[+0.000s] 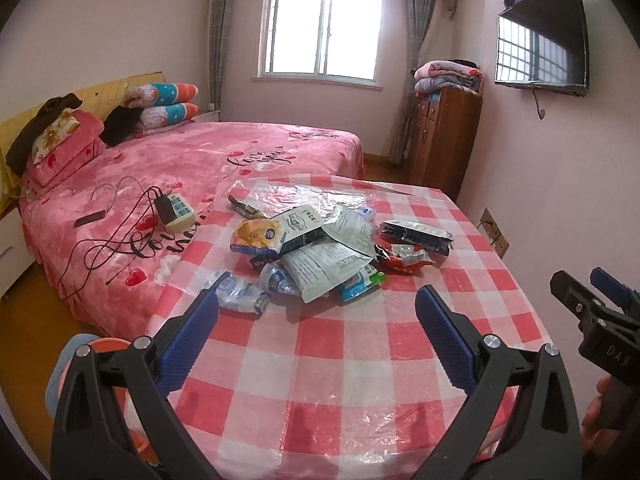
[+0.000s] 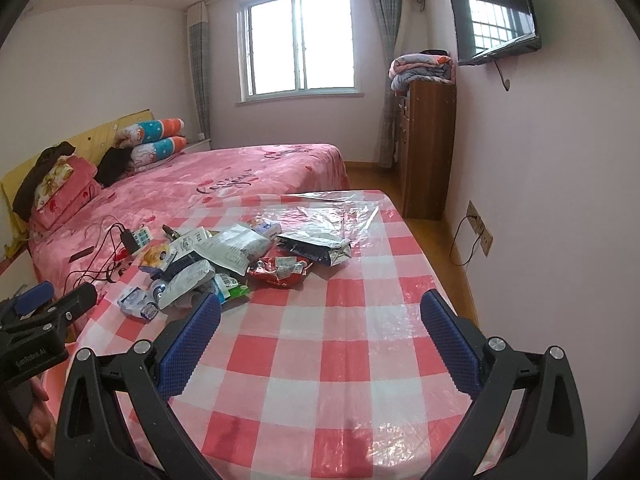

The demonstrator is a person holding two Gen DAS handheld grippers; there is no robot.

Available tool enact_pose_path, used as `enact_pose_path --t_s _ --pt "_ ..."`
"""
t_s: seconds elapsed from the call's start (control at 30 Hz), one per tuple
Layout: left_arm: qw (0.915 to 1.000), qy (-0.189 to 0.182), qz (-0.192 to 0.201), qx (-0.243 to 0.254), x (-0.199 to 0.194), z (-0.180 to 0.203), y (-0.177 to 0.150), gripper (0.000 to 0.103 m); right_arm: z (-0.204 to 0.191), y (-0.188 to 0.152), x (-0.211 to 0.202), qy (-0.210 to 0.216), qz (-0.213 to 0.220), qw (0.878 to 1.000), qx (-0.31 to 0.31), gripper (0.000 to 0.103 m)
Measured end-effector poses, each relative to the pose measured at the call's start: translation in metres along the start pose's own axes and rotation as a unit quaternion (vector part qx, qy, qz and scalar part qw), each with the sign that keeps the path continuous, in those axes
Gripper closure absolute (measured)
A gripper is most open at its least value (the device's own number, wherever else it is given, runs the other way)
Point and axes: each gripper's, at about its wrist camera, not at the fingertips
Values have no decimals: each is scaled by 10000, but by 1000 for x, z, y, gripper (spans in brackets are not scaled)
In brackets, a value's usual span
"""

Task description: Collect trash

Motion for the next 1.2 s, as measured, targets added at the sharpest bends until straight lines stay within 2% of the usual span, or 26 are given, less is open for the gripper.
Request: enact_pose_path --t_s 0.4,0.7,0.93,1.2 --pt "9999 8 1 -100 1 -4 -3 4 -2 -5 0 -221 48 9997 -19 4" --pt "9994 115 -311 -93 19 -9 -15 4 -3 -16 19 -217 -164 9996 -122 4" --pt "9980 266 -575 -30 40 -30 -24 4 2 -39 52 256 -682 9973 -30 4" --pt "9937 116 -833 -734 75 -86 3 4 11 -51 84 932 -1147 9887 246 5"
Point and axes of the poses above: each gripper's, at about its wrist camera, not at the fingertips, and x roughly the way its jaws point, z to its right, y to its top, and after that the axes turned 4 degrees about -y, right-handed
